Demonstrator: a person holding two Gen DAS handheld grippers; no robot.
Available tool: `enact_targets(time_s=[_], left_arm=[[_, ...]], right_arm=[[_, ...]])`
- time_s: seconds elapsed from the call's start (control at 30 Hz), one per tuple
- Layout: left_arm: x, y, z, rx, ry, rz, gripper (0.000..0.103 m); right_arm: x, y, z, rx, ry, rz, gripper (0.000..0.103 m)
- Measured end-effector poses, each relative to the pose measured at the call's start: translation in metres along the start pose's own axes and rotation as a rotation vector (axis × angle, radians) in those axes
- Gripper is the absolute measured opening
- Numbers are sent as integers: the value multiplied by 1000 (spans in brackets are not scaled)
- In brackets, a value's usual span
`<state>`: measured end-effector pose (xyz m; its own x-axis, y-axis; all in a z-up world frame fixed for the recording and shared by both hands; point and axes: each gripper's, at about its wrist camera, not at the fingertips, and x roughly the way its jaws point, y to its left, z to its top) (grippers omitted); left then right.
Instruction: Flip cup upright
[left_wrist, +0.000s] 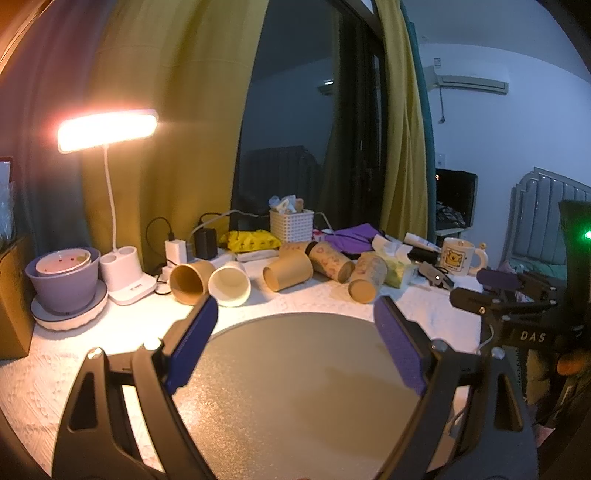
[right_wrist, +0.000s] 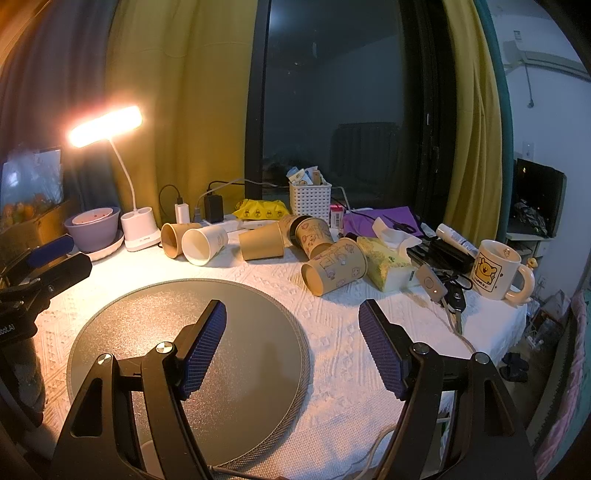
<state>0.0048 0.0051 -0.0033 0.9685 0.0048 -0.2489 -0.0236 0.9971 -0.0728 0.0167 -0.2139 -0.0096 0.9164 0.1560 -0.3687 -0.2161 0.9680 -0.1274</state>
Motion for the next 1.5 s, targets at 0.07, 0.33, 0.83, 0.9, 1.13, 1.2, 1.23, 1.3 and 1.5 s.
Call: enact_targets(time_s=[0.07,0.33,0.83,0.9,1.13,1.2,1.23,1.3,1.5], left_arm=[[0,0,0,0,-1,1,87],[0,1,0,1,0,-1,87],[3,-1,-1,14,11,7,87],[6,0,-2,18,25,12,87],[37,0,3,60,160,23,87],[49,-3,10,111,197,43,87],[54,-5,13,135,214,49,87],[72,-10,23,212,249,64,87],[135,-22,52,397,327,86,87]], right_arm=[[0,0,0,0,-1,0,77],[0,0,0,0,-1,0,77],[2,-1,-1,6,3,8,77],[6,-3,-1,10,8,17,77],[30,-25,9,33,23,43,77],[41,-34,13,44,28,44,77],[47,-39,16,46,33,45,77],[59,-50,22,59,44,50,77],[98,-83,43,73,49,76,77]])
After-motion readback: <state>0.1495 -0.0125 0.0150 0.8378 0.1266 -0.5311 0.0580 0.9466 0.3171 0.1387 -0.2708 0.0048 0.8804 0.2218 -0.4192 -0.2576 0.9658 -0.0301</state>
